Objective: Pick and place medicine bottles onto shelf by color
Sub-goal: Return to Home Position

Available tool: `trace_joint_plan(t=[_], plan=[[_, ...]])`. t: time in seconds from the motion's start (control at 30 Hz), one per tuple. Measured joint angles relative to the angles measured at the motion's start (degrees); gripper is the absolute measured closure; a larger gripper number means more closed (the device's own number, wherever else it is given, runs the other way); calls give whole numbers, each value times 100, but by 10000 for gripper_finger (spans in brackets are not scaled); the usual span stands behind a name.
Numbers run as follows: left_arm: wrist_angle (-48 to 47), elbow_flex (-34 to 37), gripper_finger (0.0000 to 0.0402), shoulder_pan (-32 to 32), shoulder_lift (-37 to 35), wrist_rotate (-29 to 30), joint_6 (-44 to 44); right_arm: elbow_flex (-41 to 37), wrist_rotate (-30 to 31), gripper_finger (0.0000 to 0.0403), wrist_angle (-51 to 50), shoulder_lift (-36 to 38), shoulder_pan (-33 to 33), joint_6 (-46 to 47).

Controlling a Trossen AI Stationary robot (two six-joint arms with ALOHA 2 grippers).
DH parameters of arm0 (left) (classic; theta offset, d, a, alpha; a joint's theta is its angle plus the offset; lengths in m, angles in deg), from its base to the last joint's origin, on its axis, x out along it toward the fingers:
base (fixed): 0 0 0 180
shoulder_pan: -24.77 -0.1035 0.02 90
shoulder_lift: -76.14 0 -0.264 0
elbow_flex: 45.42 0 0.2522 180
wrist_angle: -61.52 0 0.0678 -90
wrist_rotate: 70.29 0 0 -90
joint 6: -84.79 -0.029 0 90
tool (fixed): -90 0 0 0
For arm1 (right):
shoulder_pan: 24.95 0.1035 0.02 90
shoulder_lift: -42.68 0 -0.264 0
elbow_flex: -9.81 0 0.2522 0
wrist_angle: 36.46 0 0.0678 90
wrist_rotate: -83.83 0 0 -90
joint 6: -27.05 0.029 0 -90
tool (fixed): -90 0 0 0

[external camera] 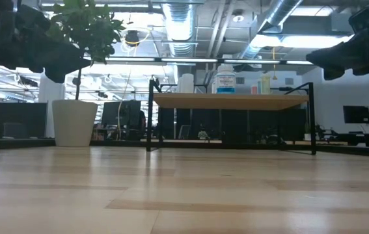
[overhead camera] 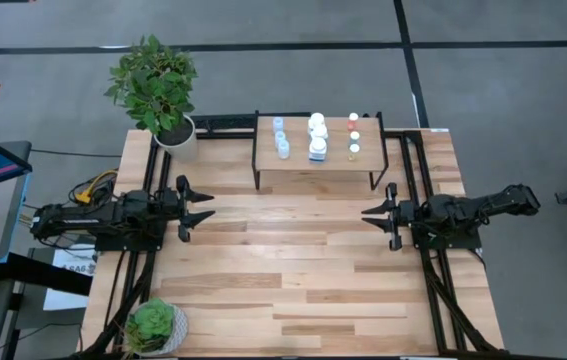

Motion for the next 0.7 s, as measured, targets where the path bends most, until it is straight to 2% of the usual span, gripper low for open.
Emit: trace_joint_plan(t=[0.53, 0.7], plan=[[0, 2, 203, 0, 0, 13, -278, -2, -2, 305, 6, 0, 0, 57], [0, 2, 203, 0, 0, 13, -31, -4, -2, 305, 8, 0, 0, 53]])
